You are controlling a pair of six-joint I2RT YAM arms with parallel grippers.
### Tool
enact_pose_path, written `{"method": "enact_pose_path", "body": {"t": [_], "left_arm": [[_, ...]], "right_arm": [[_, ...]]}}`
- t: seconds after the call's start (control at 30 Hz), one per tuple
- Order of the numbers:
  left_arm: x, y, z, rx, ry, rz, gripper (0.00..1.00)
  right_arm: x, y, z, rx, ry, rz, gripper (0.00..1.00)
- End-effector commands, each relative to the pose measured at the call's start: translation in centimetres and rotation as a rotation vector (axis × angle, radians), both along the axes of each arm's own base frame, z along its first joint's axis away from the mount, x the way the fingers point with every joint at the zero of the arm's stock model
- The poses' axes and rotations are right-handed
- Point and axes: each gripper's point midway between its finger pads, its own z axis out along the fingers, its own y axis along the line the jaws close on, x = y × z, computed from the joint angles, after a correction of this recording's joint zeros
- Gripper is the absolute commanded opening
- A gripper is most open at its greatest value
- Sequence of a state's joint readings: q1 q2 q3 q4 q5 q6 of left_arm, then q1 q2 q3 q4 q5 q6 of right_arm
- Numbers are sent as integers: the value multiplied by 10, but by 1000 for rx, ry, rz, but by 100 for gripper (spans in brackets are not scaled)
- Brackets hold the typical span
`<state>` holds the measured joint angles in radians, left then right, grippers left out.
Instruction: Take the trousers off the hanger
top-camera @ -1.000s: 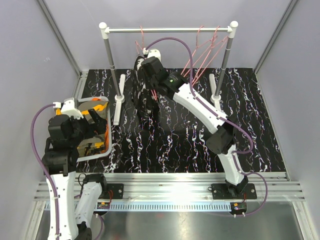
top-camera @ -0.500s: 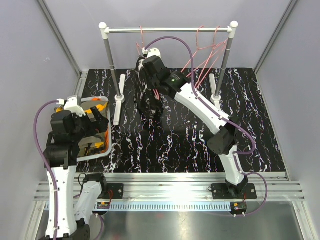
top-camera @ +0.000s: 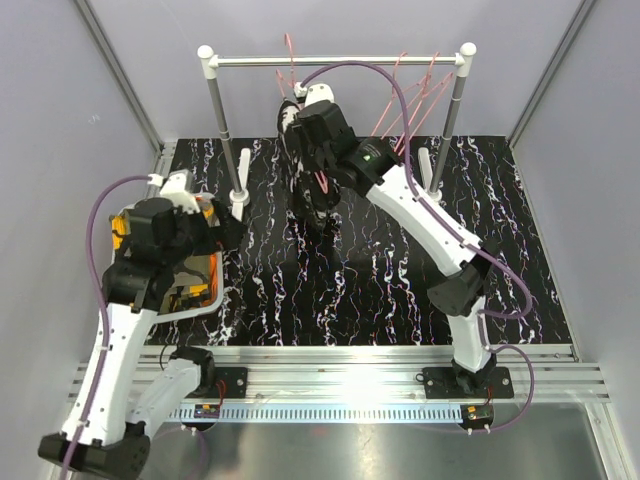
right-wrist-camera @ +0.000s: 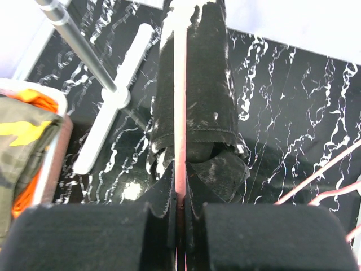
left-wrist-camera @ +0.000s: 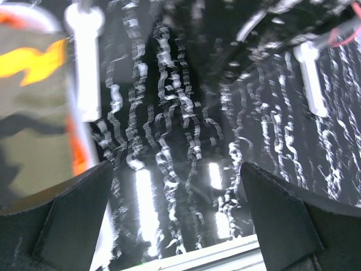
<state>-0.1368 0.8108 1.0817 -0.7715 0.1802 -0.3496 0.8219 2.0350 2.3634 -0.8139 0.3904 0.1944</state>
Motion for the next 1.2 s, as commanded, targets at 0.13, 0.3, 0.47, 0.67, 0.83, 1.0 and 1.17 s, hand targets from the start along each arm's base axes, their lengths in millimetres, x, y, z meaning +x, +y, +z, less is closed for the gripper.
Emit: {"method": "enact_pose_path", "body": {"t": [0.13, 0.3, 0.47, 0.67, 0.83, 1.0, 1.17], "left_arm": [[31, -65, 76, -76, -304, -105, 99], [37, -100, 112, -57, -471, -221, 99], [23, -140, 148, -40, -674, -405, 99], [18, -172, 149, 54, -760, -456, 99], [12, -196, 144, 146, -812, -479, 99], [13, -216, 137, 155, -800, -494, 99], [0, -235, 138, 92, -795, -585, 99]], "right_arm": [[-35, -36, 167, 332, -286, 13, 0], [-59, -47, 183, 360, -274, 61, 0], [-90, -55, 181, 377, -210, 137, 0], [-129, -67, 179, 448, -162, 221, 0], [-154, -77, 175, 483, -129, 271, 0], [-172, -79, 174, 512, -105, 322, 0], [-176, -87, 173, 507, -112, 312, 0]]}}
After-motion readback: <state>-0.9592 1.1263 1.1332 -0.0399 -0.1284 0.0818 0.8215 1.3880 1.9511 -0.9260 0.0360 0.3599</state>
